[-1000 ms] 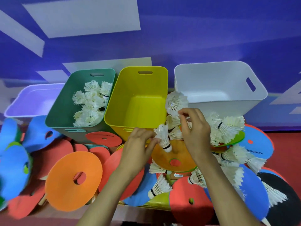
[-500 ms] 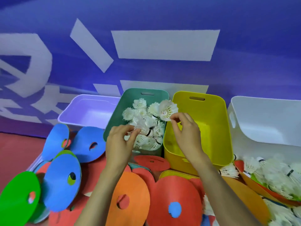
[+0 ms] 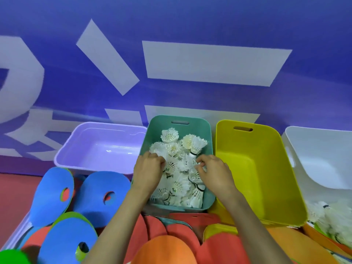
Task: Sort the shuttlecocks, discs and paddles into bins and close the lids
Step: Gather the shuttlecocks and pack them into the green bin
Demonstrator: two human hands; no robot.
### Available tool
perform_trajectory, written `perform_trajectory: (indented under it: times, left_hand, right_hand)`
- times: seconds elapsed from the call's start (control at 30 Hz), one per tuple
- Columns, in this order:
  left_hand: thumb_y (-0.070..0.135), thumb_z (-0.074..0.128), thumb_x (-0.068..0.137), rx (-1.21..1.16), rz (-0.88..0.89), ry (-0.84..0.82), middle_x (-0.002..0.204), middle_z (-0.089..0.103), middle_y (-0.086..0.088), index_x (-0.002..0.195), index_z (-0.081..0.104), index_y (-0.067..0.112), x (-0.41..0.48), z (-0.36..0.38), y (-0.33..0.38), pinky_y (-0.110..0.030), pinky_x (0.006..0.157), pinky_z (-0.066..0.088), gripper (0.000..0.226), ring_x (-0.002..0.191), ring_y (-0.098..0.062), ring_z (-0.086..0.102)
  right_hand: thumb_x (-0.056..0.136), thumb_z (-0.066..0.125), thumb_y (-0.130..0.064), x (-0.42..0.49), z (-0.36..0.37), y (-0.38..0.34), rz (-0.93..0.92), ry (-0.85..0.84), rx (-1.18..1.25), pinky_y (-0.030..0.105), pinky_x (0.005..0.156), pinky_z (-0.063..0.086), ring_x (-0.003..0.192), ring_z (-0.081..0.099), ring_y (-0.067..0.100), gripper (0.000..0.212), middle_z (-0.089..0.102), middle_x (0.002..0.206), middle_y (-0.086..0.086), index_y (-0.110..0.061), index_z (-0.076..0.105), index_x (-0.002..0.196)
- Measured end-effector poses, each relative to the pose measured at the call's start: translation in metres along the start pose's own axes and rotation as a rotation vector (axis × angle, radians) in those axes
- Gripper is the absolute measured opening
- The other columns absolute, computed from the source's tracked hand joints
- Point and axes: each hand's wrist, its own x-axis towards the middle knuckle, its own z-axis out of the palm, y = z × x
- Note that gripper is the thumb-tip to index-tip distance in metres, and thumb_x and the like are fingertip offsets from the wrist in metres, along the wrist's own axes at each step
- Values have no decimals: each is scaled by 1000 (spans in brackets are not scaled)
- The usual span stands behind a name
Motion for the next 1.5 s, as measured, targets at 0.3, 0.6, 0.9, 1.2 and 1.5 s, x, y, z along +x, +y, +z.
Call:
perform_trajectory:
  times: [0.3, 0.6, 0.9, 1.2, 1.5]
  left_hand:
    - [5, 48, 83, -54, -121, -701, 98, 66, -7, 90, 66, 7, 0, 38, -7, -33, 76, 49, 19, 96, -27, 63]
    - [18, 55, 91, -255, 14, -188, 133, 48, -2, 132, 50, 16, -36, -8, 83, -37, 95, 44, 41, 121, -25, 47]
    - [25, 47, 89, -514, 227, 75, 105, 58, 2, 109, 60, 19, -121, 14, 229, -25, 78, 43, 25, 97, -14, 54]
    - [23, 58, 90, -467, 288, -267, 117, 52, 1, 117, 57, 19, -175, 69, 328, -29, 83, 44, 27, 109, -19, 53]
    - [17, 53, 93, -420, 291, -357, 137, 44, -2, 134, 47, 16, -138, 103, 410, -29, 103, 34, 42, 126, -20, 42]
  right_hand:
    - [94, 52, -26, -10, 0, 10, -35, 5, 96, 36, 93, 43, 110, 54, 19, 23, 60, 115, 0, -19, 60, 115]
    - [93, 55, -23, -49, -29, 47, -164, 56, 156, 32, 100, 37, 118, 45, 20, 35, 54, 125, 0, -19, 52, 127]
    - [89, 53, -25, -150, -76, 167, -110, 297, 233, 35, 94, 43, 111, 53, 22, 34, 58, 117, 4, -14, 58, 121]
    - [85, 63, -10, -226, -83, 283, 96, 284, 178, 33, 93, 40, 109, 50, 25, 34, 57, 115, 6, -14, 59, 119]
    - [87, 62, -17, -221, -88, 341, 350, 231, 19, 42, 111, 26, 137, 21, 32, 48, 32, 144, 17, -13, 48, 132]
